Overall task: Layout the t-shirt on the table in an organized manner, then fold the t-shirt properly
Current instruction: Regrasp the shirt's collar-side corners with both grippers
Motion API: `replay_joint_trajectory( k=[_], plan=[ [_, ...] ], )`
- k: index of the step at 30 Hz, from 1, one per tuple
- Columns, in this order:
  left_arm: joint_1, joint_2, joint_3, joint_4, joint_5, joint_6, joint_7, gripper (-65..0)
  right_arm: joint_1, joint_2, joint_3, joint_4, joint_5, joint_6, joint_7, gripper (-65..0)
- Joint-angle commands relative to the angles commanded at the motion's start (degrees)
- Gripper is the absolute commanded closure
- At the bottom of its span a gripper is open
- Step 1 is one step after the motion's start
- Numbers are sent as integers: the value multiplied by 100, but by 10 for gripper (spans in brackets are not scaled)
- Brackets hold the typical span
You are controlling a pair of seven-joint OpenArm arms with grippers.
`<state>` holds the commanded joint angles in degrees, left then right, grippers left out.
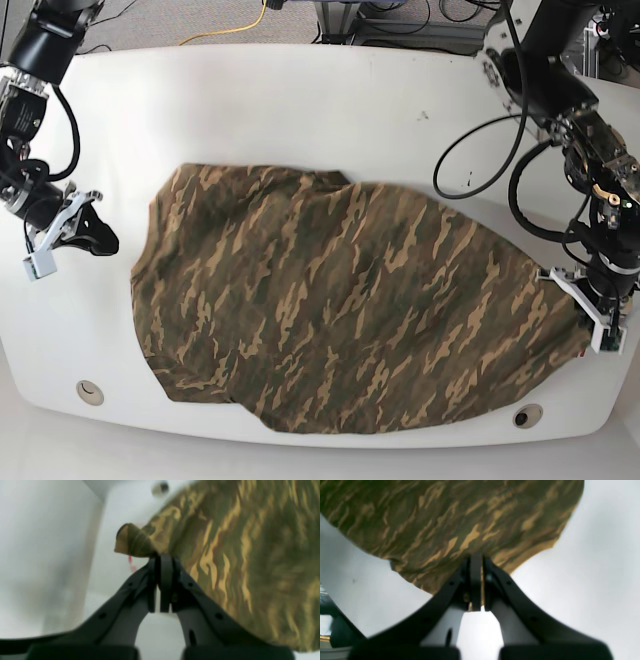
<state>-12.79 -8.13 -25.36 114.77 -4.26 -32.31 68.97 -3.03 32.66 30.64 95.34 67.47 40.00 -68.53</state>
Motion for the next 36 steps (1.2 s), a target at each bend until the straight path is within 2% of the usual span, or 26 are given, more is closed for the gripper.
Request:
replay_joint_trajectory(
  k=[7,9,11,15,18,20,22,29,36],
  plan=[
    [914,0,0,-18,0,-26,-35,0,-536,-369,0,53,-26,0,0,-10],
    [1002,0,0,-18,0,-26,-35,0,-615,-466,-9,53,-53,0,9,-36],
    [1073,0,-9,-18,0,-26,-35,0,-686,-580,-9,53,-185,0,9,-111],
    [1169,0,-132,-18,0,-26,-35,0,-853,-826,79,53,-712,0,35,-347],
    [1169,-9,-273,-18,0,-26,-35,0,-914,-1055,334,44,-1196,0,35,-498],
    [1169,-35,-316,-18,0,-26,-35,0,-914,-1240,501,44,-1530,0,35,-564],
    [1169,-35,-343,-26,0,-26,-35,0,-879,-1389,651,26,-1855,0,35,-604],
    [1187,-44,-343,-26,0,-26,-35,0,-545,-1767,721,-35,-2681,0,44,-621],
    [1196,-18,-343,-26,0,-26,-35,0,-79,-1960,765,-1108,-3015,0,44,-620]
  ],
)
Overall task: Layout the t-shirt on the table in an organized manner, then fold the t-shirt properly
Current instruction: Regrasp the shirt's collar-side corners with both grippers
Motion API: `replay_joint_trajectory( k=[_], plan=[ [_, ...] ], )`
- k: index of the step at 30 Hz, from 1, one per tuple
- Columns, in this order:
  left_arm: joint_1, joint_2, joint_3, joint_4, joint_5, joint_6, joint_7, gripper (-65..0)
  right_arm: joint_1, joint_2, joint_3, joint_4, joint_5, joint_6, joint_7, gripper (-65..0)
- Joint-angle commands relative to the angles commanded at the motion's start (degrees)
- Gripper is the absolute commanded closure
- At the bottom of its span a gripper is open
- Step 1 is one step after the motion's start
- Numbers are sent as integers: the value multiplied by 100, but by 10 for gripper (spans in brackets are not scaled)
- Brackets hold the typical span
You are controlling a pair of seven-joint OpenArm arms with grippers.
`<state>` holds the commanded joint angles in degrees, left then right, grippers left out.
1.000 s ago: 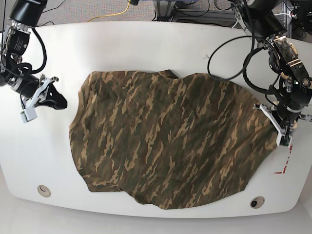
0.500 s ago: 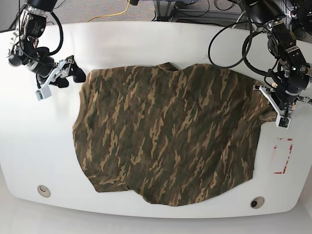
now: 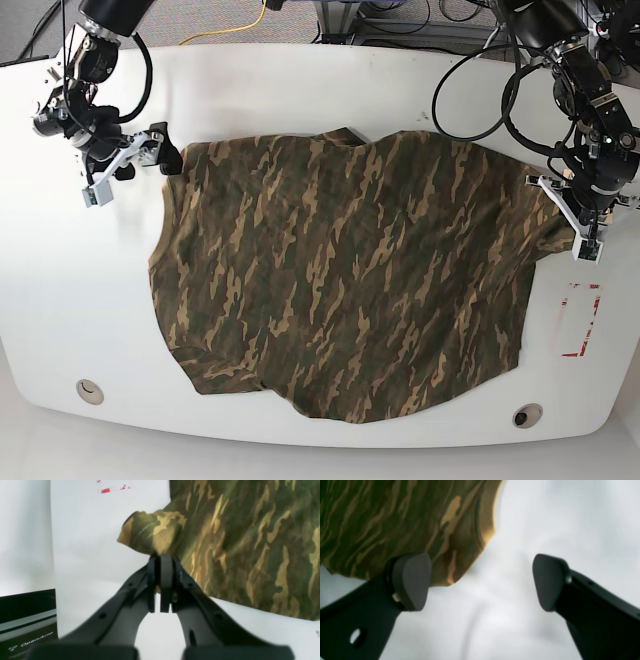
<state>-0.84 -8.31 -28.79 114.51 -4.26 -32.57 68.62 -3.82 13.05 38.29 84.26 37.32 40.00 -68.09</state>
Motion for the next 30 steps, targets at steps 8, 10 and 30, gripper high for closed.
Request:
replay_joint_trajectory(
  k=[8,10,30],
  plan=[
    [9,-18,-26,0,9,0,0,0,158,-167,-35,-501,44,0,9,-620],
    [9,-18,-62,0,18,0,0,0,167,-273,-44,-492,44,0,-26,-620],
    [0,-26,-141,0,18,0,0,0,132,-818,-44,-132,53,0,-237,-363]
  ],
)
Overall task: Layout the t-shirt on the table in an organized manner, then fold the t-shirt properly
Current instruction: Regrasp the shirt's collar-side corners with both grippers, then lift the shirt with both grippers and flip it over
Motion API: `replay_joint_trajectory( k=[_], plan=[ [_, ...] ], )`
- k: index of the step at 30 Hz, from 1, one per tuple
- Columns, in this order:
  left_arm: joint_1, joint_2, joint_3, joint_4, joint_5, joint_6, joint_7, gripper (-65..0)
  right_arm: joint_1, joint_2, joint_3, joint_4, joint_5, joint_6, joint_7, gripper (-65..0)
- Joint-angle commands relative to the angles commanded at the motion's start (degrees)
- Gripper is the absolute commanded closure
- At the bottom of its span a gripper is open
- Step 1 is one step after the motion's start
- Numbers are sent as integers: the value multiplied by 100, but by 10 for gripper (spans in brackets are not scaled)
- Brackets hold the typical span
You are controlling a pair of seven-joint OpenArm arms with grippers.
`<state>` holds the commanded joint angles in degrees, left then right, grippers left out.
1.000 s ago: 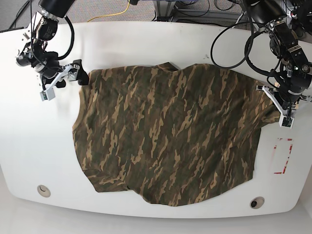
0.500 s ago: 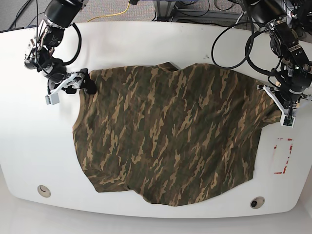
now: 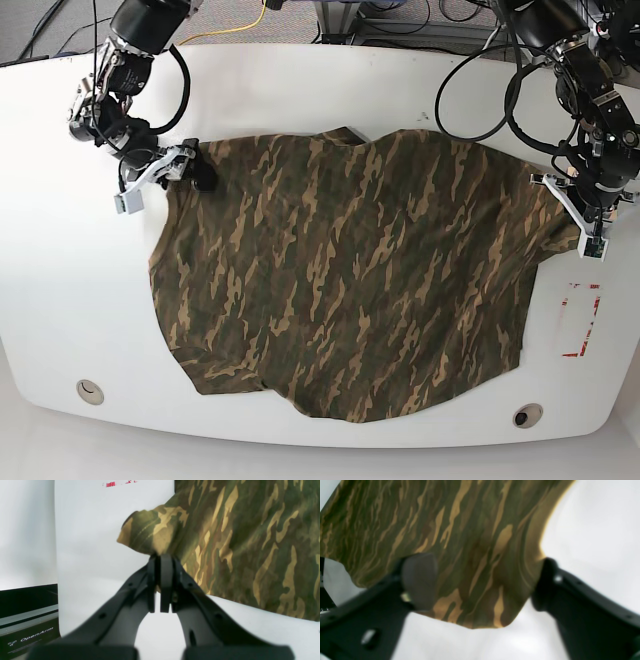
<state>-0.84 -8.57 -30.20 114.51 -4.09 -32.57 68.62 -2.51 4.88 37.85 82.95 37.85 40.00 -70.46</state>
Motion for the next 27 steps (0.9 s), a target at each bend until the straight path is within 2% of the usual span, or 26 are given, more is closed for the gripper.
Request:
replay_joint_trajectory(
  k=[4,5,7,9,13,16,22,27],
  plan=[
    [0,0,0,0,0,0,0,0,-26,0,0,167,0,0,-79,-189],
    [0,0,0,0,0,0,0,0,-44,0,0,202,0,0,-105,-170],
    [9,0,-9,0,0,0,0,0,-105,0,18,475,0,0,-237,-62],
    [18,0,-9,0,0,-9,0,0,-158,0,35,765,0,0,-334,-3],
    [185,0,9,26,-18,-9,0,0,-404,0,44,1477,62,0,-554,-8],
    [220,0,18,35,-18,-123,0,0,-703,9,44,2092,387,0,-589,-6],
    [281,0,-9,44,18,-695,0,0,-1266,229,44,2884,1319,0,-598,-6],
    [413,0,-132,44,0,-743,0,0,-1512,475,53,2963,2163,0,-598,-6]
  ],
)
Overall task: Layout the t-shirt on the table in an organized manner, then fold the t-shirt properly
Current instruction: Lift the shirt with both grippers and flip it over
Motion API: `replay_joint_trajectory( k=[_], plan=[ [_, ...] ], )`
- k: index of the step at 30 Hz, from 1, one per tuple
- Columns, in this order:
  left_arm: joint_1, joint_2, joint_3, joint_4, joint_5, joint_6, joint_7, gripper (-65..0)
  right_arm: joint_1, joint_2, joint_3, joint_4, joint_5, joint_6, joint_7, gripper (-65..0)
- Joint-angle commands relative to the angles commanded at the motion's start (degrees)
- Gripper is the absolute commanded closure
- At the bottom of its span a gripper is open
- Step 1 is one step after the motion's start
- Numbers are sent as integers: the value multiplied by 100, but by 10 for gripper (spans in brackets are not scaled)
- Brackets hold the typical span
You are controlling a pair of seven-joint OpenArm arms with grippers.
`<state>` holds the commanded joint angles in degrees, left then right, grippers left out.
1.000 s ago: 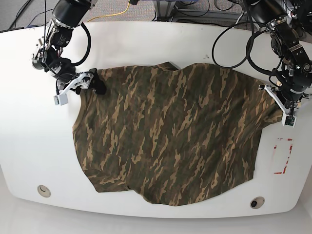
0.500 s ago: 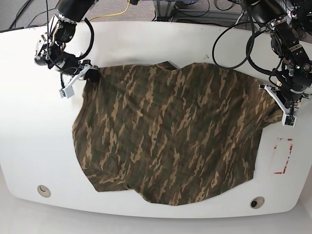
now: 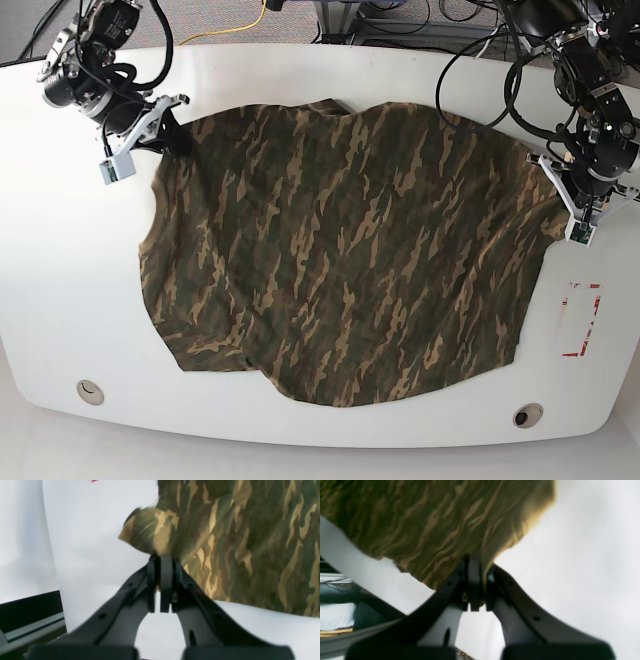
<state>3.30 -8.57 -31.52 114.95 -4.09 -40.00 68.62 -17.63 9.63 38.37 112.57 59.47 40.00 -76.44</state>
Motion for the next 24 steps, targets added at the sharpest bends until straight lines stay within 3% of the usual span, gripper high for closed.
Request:
replay_joint_trajectory(
  k=[4,9,17,24],
  plan=[
    [-79,9,88,0,-18,0,0,0,88,185,193,-9,475,0,0,-6],
    [-668,26,448,0,-9,0,0,0,615,484,211,-105,440,0,0,-10],
    [-2541,334,914,-26,26,0,0,0,2189,1222,79,-1354,325,0,0,-13],
    [-4598,484,1442,-308,9,708,0,0,4334,2084,-686,-3015,316,0,18,-13]
  ],
)
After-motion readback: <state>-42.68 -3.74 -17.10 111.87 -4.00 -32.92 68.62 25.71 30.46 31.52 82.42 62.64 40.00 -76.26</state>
